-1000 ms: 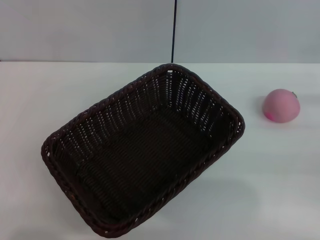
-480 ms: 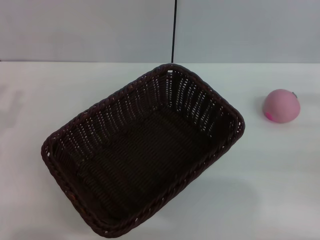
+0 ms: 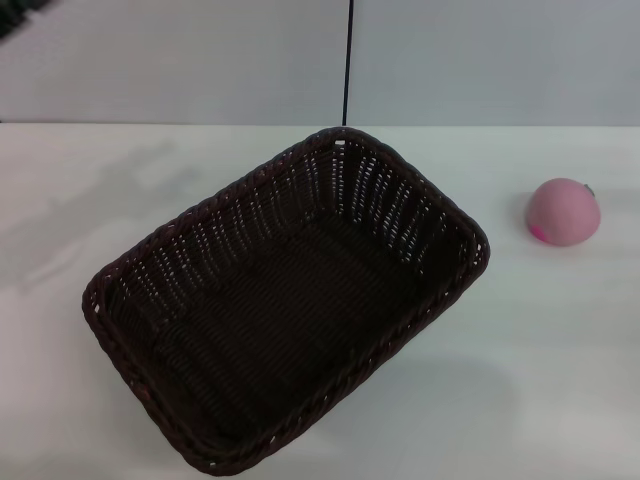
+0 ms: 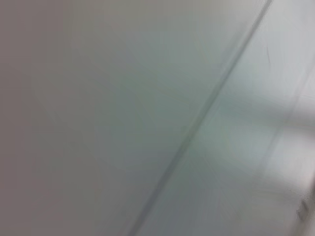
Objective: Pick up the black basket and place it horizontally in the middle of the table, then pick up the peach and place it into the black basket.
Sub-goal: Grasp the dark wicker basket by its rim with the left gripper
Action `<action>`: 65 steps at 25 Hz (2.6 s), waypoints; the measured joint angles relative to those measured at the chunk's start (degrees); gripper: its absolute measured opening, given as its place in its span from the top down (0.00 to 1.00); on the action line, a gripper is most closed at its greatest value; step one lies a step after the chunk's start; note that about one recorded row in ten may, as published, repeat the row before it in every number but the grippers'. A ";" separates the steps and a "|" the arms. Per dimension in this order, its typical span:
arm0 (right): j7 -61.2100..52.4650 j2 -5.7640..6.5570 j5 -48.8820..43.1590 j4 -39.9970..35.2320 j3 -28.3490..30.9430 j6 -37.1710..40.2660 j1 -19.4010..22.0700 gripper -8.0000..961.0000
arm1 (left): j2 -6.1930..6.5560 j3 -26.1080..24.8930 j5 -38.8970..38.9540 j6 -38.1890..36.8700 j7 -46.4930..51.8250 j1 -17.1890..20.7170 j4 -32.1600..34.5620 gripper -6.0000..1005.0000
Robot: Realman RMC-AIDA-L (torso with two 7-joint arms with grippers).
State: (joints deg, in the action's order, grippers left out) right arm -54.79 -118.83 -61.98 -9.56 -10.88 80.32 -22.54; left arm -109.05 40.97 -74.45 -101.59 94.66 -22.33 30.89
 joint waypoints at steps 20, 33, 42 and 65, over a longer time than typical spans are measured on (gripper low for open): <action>-0.01 0.00 0.01 0.49 0.28 -0.58 0.51 0.28 | -2.78 0.92 -48.79 -3.04 24.10 -14.30 34.29 0.26; -0.25 -0.07 0.02 1.33 0.42 -0.62 0.73 0.28 | -7.53 3.79 -61.98 -1.37 24.55 -16.21 39.30 0.35; -0.04 -0.09 0.02 1.57 0.43 -0.61 0.59 0.28 | -8.73 9.85 -66.85 2.99 26.19 -16.53 39.71 0.25; -0.22 0.00 0.02 1.56 0.51 -2.37 0.25 0.29 | -8.91 20.74 -71.76 10.67 26.62 -17.58 32.78 0.22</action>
State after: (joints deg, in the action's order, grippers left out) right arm -55.01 -118.82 -61.96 -8.00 -10.37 77.95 -22.29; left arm -117.96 61.71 -146.21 -90.93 121.28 -39.91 63.67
